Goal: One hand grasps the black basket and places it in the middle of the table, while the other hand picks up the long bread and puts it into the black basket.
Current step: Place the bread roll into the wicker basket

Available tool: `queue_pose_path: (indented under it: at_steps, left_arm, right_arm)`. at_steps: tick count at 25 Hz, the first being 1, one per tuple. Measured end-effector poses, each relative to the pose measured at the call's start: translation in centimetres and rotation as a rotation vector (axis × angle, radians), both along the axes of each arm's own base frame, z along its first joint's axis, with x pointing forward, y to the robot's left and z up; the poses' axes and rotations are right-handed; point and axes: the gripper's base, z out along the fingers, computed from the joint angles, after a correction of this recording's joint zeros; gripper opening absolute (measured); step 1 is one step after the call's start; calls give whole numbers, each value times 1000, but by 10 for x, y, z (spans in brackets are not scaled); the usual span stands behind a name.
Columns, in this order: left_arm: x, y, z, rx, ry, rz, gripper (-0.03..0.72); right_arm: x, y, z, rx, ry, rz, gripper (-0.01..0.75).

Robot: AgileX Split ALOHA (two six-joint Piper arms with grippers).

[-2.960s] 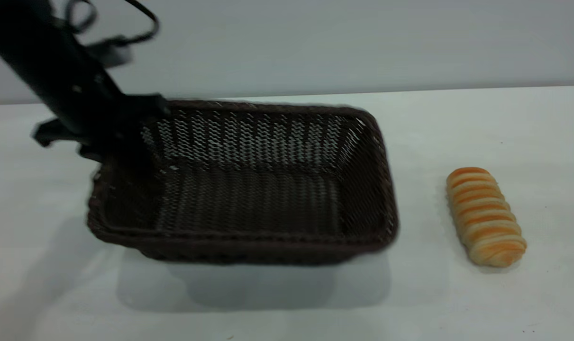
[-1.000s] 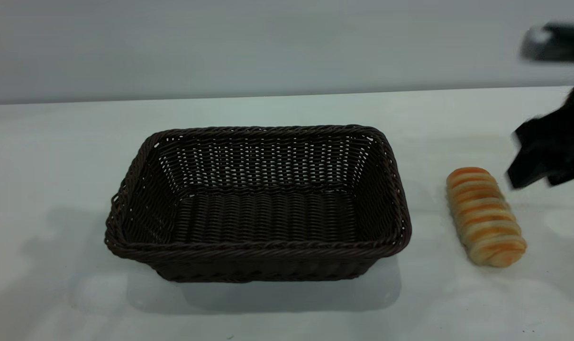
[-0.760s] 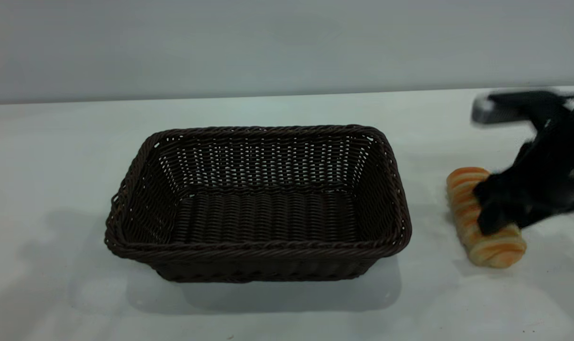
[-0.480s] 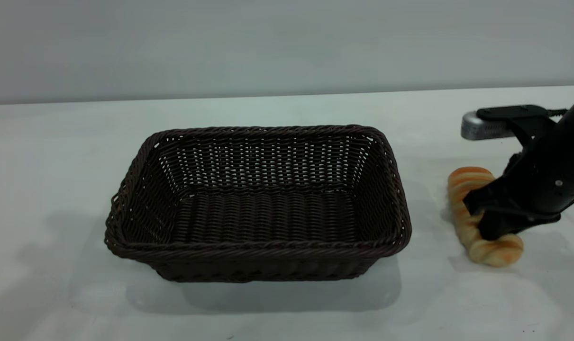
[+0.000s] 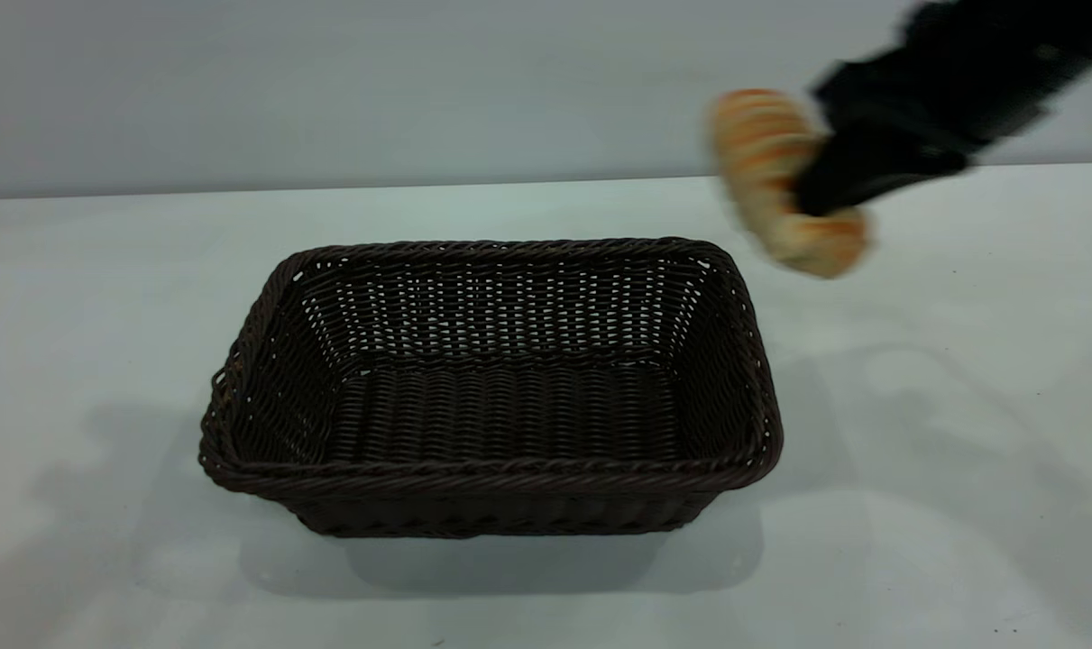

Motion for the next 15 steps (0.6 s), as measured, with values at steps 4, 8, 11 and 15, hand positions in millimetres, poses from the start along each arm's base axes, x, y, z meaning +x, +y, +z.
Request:
queue_pose_path:
  at_steps: [4,8,11,15]
  left_arm:
    - [0,0,0,0,0,0,522]
    - [-1,0,0,0,0,0,522]
    - [-4,1,2,7,7,-4,521]
    - [-19,10,13,81,-2,2,521]
  right_arm:
    - [-11,52,-5,35,-1,82,118]
    - [-11,67,-18,20,-16,55,286]
    - [-10,62,-17,2,-20,67,427]
    - [-11,28,2,-37,48,46,485]
